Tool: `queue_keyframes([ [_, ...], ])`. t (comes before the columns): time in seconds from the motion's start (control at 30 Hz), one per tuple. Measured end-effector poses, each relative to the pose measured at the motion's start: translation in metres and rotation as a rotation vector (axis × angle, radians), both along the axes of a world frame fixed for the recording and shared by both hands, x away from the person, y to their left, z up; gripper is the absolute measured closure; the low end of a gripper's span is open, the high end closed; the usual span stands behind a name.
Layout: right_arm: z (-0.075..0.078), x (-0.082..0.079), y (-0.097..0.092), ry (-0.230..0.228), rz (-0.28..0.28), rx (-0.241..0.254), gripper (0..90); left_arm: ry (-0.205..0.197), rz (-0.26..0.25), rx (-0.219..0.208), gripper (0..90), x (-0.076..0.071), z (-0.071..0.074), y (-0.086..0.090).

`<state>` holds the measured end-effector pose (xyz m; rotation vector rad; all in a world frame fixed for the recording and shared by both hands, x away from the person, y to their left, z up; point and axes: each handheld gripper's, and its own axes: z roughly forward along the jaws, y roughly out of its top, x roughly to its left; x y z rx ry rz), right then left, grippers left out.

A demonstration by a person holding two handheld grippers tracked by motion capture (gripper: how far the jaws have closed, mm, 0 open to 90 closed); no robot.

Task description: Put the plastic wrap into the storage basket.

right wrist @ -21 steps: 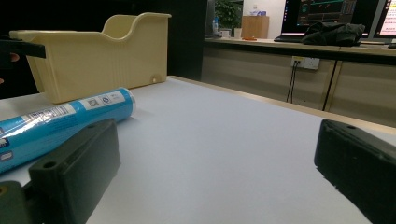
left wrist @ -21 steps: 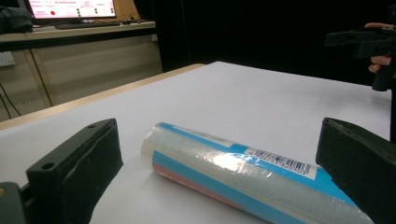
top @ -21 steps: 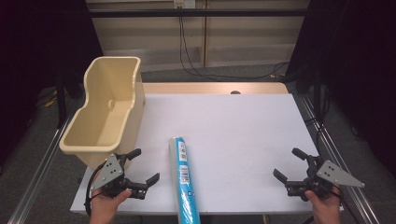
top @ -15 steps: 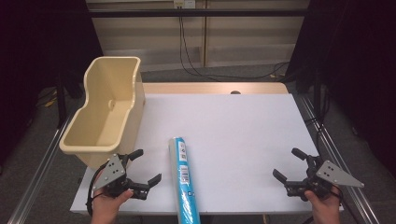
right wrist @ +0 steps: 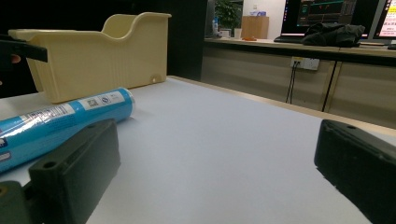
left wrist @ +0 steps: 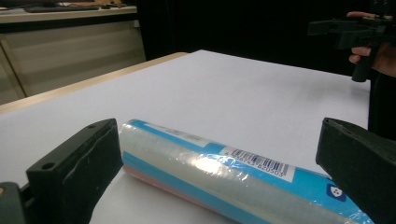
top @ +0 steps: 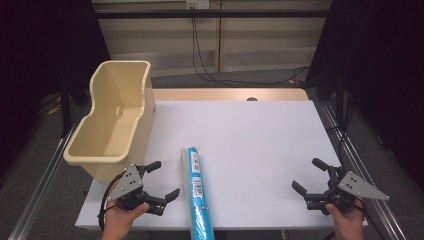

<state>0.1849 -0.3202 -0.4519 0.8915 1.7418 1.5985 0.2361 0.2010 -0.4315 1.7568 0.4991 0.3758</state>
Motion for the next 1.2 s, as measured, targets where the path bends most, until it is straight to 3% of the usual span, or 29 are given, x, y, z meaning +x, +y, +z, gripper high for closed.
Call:
queue_keyframes([
  [0.47,0.0,-0.001,0.001,0.0,0.004,0.003,0.0,0.051,-0.02,0.039,0.0,0.007,0.007,-0.023],
  [0.7,0.0,-0.001,0.001,0.001,0.005,0.0,0.0,0.095,-0.03,0.052,0.0,0.01,0.007,-0.032],
  [0.97,0.0,-0.001,0.002,0.005,0.006,-0.003,0.0,0.188,-0.016,0.1,0.0,0.019,0.008,-0.043],
  [1.0,0.0,-0.001,0.002,0.005,0.005,-0.006,0.0,0.223,-0.007,0.137,0.0,0.021,0.006,-0.047],
  [1.03,0.0,-0.001,0.002,0.006,0.005,-0.007,0.0,0.223,-0.007,0.137,0.0,0.021,0.006,-0.047],
  [1.1,0.0,-0.001,0.002,0.006,0.005,-0.008,0.0,0.28,-0.001,0.156,0.0,0.024,0.004,-0.053],
  [1.13,0.0,-0.001,0.001,0.007,0.006,-0.008,0.0,0.297,0.013,0.189,0.0,0.026,0.004,-0.056],
  [1.2,0.0,-0.001,0.001,0.007,0.006,-0.008,0.0,0.317,0.016,0.202,0.0,0.027,0.004,-0.058],
])
